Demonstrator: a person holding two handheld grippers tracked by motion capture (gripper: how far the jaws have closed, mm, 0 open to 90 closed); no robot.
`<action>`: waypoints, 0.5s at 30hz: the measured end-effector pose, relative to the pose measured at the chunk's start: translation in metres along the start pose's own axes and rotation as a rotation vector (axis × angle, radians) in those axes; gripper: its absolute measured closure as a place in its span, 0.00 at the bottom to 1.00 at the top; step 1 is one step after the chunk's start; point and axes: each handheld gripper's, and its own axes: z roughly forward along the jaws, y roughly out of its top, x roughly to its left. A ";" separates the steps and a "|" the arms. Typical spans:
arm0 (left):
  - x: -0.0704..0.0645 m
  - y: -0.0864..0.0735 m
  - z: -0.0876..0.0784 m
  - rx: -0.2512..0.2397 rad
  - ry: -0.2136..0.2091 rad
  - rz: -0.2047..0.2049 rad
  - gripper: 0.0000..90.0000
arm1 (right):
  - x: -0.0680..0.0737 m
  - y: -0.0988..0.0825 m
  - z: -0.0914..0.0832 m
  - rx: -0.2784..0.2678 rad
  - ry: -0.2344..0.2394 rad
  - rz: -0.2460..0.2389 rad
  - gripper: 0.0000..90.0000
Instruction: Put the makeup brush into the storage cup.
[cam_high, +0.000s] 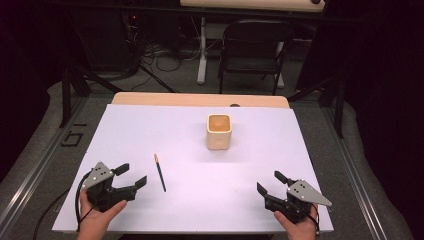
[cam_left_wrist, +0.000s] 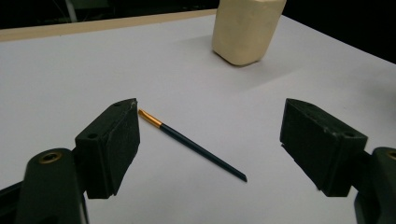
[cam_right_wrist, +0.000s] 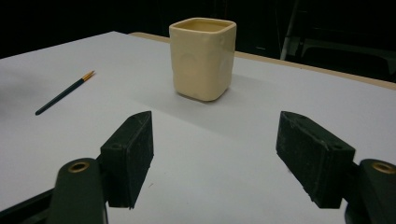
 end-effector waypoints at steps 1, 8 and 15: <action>0.000 0.000 0.001 0.006 0.000 -0.003 0.22 | 0.000 0.000 0.001 0.000 0.000 -0.001 0.30; -0.001 0.003 0.006 0.049 -0.001 -0.023 0.22 | 0.001 -0.001 0.003 0.022 0.004 -0.010 0.30; 0.001 0.009 0.011 0.126 0.007 -0.052 0.22 | 0.004 -0.002 0.007 0.030 0.013 -0.020 0.30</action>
